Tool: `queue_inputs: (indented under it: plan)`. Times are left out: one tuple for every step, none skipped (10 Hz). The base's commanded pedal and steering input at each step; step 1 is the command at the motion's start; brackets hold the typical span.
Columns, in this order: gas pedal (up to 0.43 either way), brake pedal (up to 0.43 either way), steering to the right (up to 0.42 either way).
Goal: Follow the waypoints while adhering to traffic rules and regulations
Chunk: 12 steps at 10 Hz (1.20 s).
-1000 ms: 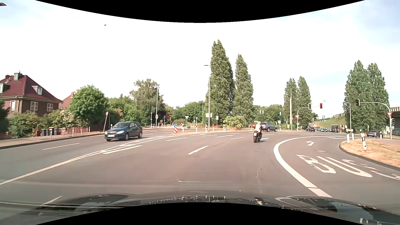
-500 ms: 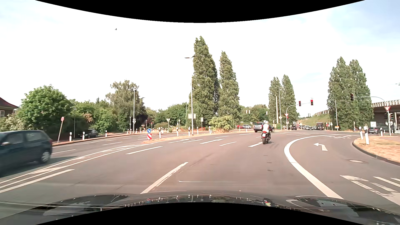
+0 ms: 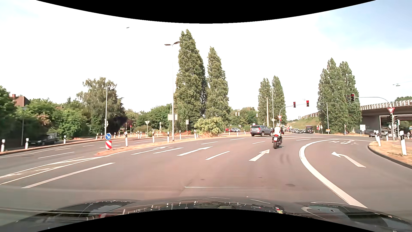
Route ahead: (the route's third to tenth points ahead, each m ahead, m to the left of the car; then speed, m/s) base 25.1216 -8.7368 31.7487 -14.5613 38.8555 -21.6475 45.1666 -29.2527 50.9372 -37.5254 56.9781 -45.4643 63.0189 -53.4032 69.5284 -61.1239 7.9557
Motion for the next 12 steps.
queue_inputs:
  plan:
    - [0.008,0.0,0.128]
    - [0.008,0.0,0.127]
    - [0.008,0.0,0.126]
    - [0.008,0.0,0.125]
    - [0.008,0.0,0.125]
    - [0.008,0.0,0.129]
    - [0.008,0.0,0.131]
    - [0.008,0.0,0.131]
    - [0.0,0.0,0.13]
    - [0.0,0.0,0.13]
    - [0.0,0.0,0.129]
    - [0.0,0.0,0.128]
